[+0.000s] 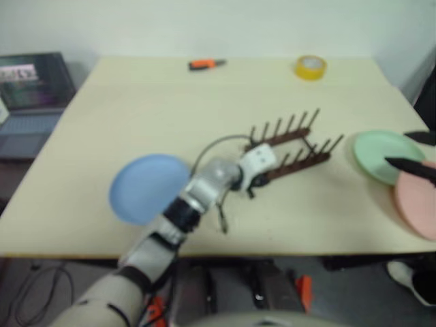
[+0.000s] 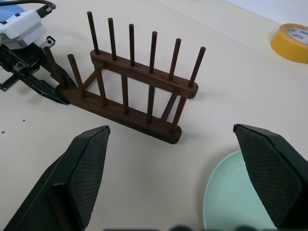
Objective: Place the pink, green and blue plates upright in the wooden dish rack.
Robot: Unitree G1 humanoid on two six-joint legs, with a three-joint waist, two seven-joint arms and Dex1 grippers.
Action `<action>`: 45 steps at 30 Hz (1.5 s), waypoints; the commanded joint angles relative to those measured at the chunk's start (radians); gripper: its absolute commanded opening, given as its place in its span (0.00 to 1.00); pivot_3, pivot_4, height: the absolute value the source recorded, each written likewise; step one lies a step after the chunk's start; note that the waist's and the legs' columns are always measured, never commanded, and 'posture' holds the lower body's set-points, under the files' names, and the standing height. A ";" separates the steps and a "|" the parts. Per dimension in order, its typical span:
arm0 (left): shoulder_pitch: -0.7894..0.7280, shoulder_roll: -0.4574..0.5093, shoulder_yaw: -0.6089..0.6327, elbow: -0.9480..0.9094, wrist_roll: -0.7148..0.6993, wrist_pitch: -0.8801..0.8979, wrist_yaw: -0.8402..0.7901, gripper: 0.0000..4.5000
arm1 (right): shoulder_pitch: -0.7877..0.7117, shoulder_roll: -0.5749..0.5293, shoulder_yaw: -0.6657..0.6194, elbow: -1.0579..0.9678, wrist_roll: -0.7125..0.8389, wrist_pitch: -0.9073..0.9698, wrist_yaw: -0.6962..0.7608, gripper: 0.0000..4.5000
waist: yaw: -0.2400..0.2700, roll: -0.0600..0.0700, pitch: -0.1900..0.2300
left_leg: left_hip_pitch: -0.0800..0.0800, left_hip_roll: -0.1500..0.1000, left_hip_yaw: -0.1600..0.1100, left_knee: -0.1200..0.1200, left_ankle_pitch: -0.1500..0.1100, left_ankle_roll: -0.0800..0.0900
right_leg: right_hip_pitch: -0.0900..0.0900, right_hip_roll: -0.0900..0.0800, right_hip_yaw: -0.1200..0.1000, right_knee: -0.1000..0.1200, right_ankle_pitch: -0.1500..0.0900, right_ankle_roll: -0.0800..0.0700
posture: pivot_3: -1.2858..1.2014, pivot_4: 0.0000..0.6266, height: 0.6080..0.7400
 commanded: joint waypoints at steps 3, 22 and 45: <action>-0.001 0.032 -0.022 -0.088 -0.024 -0.070 -0.155 0.22 | -0.019 -0.010 -0.013 -0.009 0.015 -0.014 -0.004 1.00 | 0.002 0.000 0.000 | -0.001 0.000 0.000 -0.001 0.000 0.000 | 0.000 0.000 0.000 -0.001 0.000 0.000 | 0.52 0.24 1.00; -0.028 -0.013 -0.018 -0.022 0.021 -0.105 -0.215 0.22 | 0.030 -0.009 -0.059 -0.045 0.025 -0.002 -0.020 1.00 | 0.003 0.000 0.000 | -0.002 0.000 0.000 -0.001 0.000 0.000 | -0.002 -0.001 0.000 0.000 0.000 0.000 | 0.52 0.24 1.00; -0.038 -0.035 -0.024 0.043 0.084 -0.129 -0.161 0.44 | 0.037 -0.003 -0.047 -0.058 0.032 0.001 -0.030 1.00 | 0.002 0.000 0.000 | -0.002 0.000 0.000 0.000 0.000 0.000 | -0.002 -0.001 0.000 0.000 0.000 0.000 | 0.52 0.24 1.00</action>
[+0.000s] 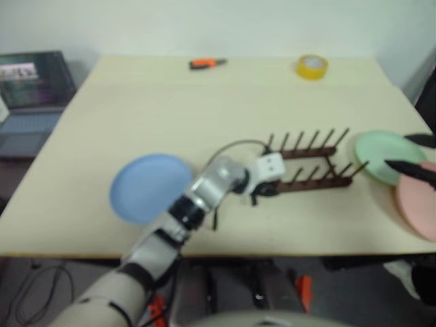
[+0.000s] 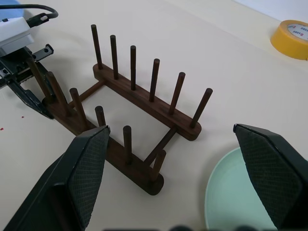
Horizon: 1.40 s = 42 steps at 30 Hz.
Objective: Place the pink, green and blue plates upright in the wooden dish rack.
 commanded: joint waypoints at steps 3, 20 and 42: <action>-0.007 0.006 0.017 -0.035 0.017 -0.002 0.010 0.66 | -0.015 -0.004 -0.019 -0.022 0.023 -0.002 -0.008 1.00 | 0.000 0.000 0.000 | 0.000 0.000 0.000 0.000 0.000 0.000 | 0.000 0.000 0.000 0.000 0.000 0.000 | 0.52 0.24 1.00; 0.073 0.231 0.102 -0.387 -0.050 0.139 -0.092 0.87 | 0.070 -0.041 -0.044 -0.044 0.005 0.012 0.025 1.00 | 0.002 0.000 0.000 | -0.001 0.001 0.000 0.000 0.000 0.000 | 0.000 0.000 0.000 0.000 0.000 0.000 | 0.52 0.24 1.00; 0.124 0.106 0.005 -0.427 -0.154 0.206 -0.065 0.00 | 0.207 0.095 0.180 -0.230 -0.074 0.073 -0.129 0.01 | 0.000 -0.001 0.000 | 0.000 0.001 -0.001 0.000 0.000 0.000 | -0.001 0.001 0.000 0.001 -0.001 -0.001 | 0.52 0.24 1.00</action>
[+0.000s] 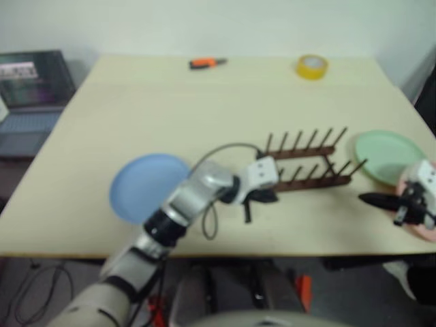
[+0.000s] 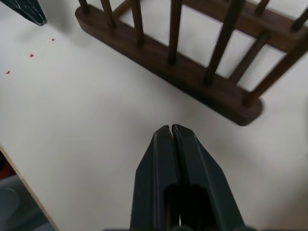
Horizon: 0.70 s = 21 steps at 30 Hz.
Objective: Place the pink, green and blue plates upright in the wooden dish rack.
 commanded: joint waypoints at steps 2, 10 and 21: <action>0.001 -0.028 -0.024 -0.025 0.005 0.012 0.030 0.00 | -0.049 0.016 0.039 0.013 -0.036 -0.018 -0.057 0.01 | 0.001 0.000 0.000 | 0.000 0.000 0.000 0.000 0.000 0.000 | 0.000 0.000 0.000 0.000 0.000 0.000 | 0.52 0.24 1.00; 0.002 -0.065 -0.013 0.047 0.019 0.017 0.114 0.00 | -0.120 0.031 0.123 0.104 -0.125 -0.086 -0.105 0.01 | 0.002 0.000 0.000 | 0.000 -0.001 0.000 0.001 0.000 0.000 | 0.001 -0.001 0.000 0.000 0.000 0.000 | 0.52 0.24 1.00; 0.003 -0.093 -0.006 0.089 0.023 0.018 0.170 0.00 | -0.194 0.109 0.219 0.148 -0.186 -0.107 -0.161 0.01 | 0.000 0.000 0.000 | 0.000 0.000 0.000 0.001 0.000 0.000 | 0.000 0.000 0.000 0.000 0.000 0.001 | 0.52 0.24 1.00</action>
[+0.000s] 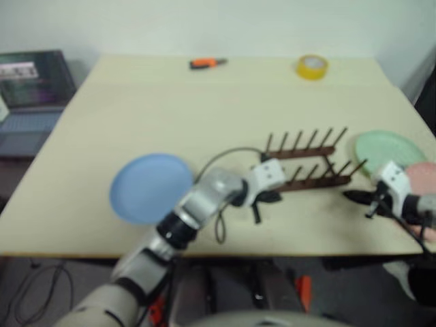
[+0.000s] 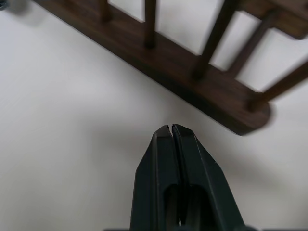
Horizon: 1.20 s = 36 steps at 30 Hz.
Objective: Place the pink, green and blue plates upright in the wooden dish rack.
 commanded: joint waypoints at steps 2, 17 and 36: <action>-0.007 -0.013 0.015 -0.008 0.003 -0.010 0.017 0.00 | -0.037 0.015 0.026 0.033 -0.045 -0.053 -0.035 0.01 | 0.003 0.000 0.000 | 0.000 0.000 0.000 0.000 0.000 0.000 | 0.000 0.000 0.000 0.000 0.000 0.000 | 0.52 0.24 1.00; -0.039 -0.050 0.063 0.107 0.062 -0.070 0.152 0.00 | -0.126 0.101 0.089 0.126 -0.129 -0.138 -0.102 0.01 | -0.001 0.000 0.000 | 0.001 0.000 0.000 0.000 0.000 0.000 | 0.001 0.000 0.000 0.000 0.001 0.001 | 0.52 0.24 1.00; -0.064 -0.118 0.134 0.224 0.093 -0.139 0.263 0.00 | -0.234 0.194 0.106 0.242 -0.221 -0.312 -0.238 0.01 | -0.001 0.000 0.000 | 0.000 0.000 0.001 0.000 0.000 0.000 | 0.000 0.000 0.001 0.000 0.002 0.002 | 0.52 0.24 1.00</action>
